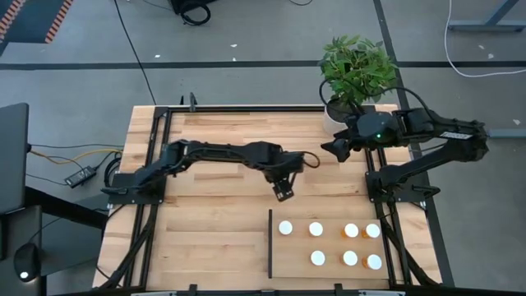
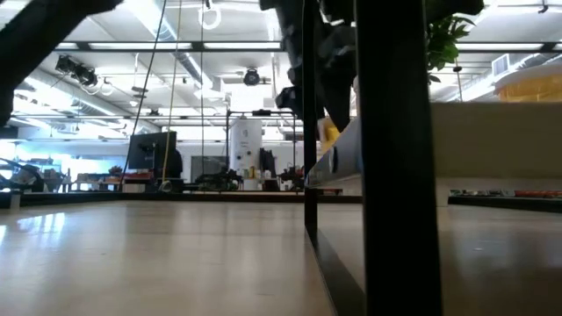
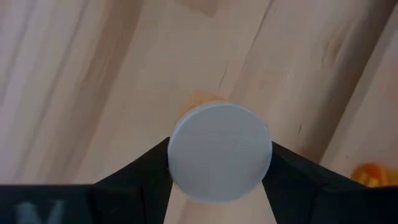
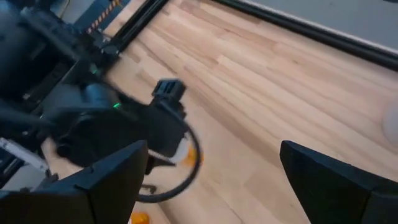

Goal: Pick and place medicine bottles onto shelf by color
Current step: Put the orange pill bottle on the shelf aligned with the other orange pill bottles

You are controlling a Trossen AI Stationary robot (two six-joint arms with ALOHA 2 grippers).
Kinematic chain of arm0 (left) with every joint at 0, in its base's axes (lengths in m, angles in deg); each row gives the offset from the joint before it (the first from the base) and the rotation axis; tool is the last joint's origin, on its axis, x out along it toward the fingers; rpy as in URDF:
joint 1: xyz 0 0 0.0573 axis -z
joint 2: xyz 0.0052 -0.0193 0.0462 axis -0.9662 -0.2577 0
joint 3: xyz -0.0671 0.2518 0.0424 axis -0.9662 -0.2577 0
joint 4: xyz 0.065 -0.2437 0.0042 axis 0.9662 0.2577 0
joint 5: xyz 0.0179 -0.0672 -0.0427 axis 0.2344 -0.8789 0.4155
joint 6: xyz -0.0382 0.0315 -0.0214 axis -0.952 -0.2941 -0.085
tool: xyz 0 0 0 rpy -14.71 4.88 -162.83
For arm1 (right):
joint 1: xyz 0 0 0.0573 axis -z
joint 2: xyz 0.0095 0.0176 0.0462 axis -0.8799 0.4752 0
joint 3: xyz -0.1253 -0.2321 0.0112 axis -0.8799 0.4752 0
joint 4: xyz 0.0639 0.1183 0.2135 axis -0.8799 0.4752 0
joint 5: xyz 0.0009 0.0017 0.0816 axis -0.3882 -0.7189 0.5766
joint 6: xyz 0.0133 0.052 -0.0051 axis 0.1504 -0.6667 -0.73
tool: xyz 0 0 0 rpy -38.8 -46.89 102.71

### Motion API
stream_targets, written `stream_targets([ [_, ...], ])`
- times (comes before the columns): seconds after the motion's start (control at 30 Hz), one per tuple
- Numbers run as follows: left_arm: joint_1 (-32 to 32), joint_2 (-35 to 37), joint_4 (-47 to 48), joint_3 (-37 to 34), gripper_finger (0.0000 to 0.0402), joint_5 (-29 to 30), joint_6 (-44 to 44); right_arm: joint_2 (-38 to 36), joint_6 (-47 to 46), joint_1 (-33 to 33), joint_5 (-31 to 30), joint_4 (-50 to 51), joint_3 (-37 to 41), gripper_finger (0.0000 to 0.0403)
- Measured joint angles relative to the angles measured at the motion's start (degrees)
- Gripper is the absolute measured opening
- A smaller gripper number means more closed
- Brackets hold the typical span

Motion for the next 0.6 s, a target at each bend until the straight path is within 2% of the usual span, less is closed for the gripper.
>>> stream_targets([
  [0.1, -0.8, -3.3, 1.4, 3.5, 0.0218, -0.2, 3.0, 0.7, 0.1, -1.4, 0.2, 0.1, 0.0, 0.0374],
  [0.27, -2.5, -7.1, 2.3, 4.5, 0.0222, -0.5, 7.1, 2.4, 0.4, -3.0, -1.3, 0.5, 0.0, 0.0374],
  [0.6, -0.6, -7.9, -1.1, 4.6, 0.0223, -2.5, 9.3, 4.7, 0.2, -4.4, -1.0, 1.3, 0.0, 0.0374],
])
